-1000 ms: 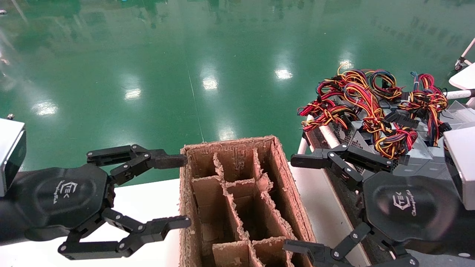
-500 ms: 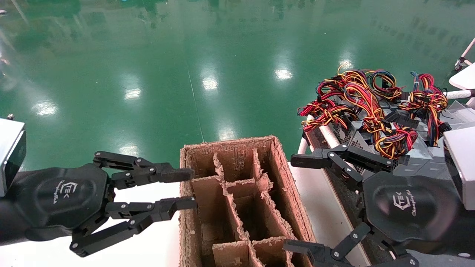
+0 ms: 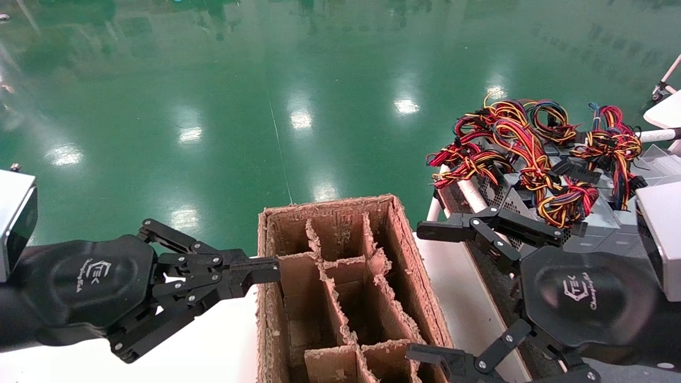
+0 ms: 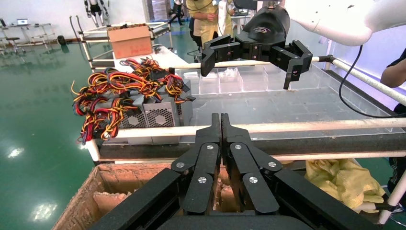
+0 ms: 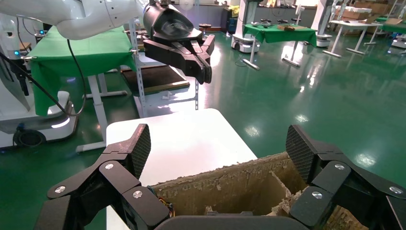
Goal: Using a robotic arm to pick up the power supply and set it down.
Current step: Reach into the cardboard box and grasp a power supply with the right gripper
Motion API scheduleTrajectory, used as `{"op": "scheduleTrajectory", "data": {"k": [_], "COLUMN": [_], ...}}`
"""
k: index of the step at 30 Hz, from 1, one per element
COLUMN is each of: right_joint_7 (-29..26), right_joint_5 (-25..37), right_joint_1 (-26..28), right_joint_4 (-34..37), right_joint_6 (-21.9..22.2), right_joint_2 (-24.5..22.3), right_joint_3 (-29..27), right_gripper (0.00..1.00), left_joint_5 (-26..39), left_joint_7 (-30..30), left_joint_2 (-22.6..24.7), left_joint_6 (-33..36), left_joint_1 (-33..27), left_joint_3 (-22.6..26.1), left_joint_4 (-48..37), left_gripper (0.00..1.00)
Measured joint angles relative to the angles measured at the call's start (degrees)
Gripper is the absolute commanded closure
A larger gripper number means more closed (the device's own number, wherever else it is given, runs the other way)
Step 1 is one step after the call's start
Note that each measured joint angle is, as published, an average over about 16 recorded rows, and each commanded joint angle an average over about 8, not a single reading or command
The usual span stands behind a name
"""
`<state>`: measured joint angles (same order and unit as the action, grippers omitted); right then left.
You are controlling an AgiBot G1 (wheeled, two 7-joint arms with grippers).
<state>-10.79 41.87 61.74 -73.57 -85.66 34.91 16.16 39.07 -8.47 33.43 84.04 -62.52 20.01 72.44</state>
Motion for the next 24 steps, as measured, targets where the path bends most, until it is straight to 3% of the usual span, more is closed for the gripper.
{"op": "scheduleTrajectory", "data": {"k": [5,24], "right_joint_7": [0.0,-0.7], "right_joint_5": [0.0,0.2], "right_joint_1": [0.0,-1.6], "right_joint_4": [0.0,1.5], "right_joint_6": [0.0,0.4], "right_joint_2": [0.0,0.2], "right_joint_3": [0.0,0.5], "right_gripper": [0.00,0.00], "left_joint_5": [0.0,0.0], "left_joint_7": [0.0,0.0], "left_joint_2": [0.0,0.0], "left_joint_6": [0.0,0.0], "left_joint_1": [0.0,0.0], "left_joint_3": [0.0,0.0], "left_joint_4": [0.0,0.0], "left_gripper": [0.00,0.00]}}
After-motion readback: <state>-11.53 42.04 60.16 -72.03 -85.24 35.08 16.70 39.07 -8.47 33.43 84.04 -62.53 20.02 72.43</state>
